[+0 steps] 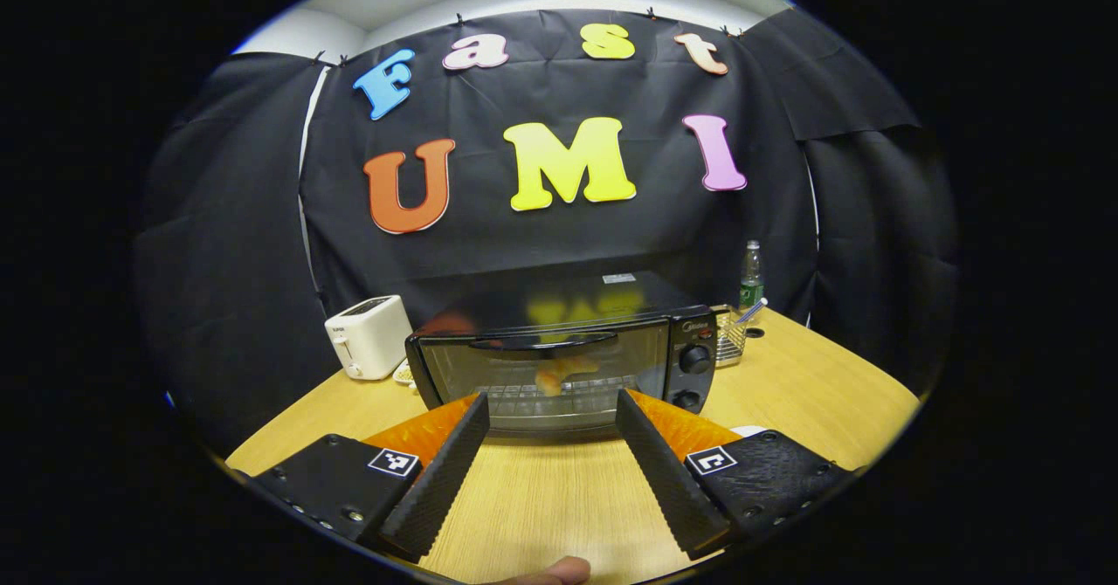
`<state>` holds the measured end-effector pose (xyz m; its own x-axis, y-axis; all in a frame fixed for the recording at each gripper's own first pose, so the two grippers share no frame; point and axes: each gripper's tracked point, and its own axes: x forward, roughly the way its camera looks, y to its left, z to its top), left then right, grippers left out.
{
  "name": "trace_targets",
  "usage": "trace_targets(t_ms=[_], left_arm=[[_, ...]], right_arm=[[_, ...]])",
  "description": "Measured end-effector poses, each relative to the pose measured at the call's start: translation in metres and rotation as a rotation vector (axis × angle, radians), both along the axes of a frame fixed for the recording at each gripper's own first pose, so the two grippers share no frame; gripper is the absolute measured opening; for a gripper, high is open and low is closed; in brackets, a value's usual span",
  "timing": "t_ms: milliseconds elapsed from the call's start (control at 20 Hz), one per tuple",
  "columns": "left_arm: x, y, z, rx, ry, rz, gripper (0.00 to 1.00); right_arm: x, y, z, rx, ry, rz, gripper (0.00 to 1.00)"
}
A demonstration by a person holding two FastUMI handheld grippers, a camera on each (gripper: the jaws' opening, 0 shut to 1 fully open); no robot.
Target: Open the electric oven with the left hand, put the food in, and close the electric oven.
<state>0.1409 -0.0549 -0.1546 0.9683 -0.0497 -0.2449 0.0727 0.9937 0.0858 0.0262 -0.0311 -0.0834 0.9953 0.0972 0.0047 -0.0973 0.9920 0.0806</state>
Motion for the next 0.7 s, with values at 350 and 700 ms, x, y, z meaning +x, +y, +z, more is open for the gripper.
trace_targets(t_ms=[350,700], left_arm=[[-0.054,0.0,0.055,0.005,-0.087,0.016,0.95],[-0.101,0.01,0.098,-0.037,-0.149,0.047,0.95]], right_arm=[[-0.011,0.008,0.016,-0.03,-0.022,-0.01,0.96],[-0.019,0.033,0.033,-0.072,-0.001,0.001,0.96]])
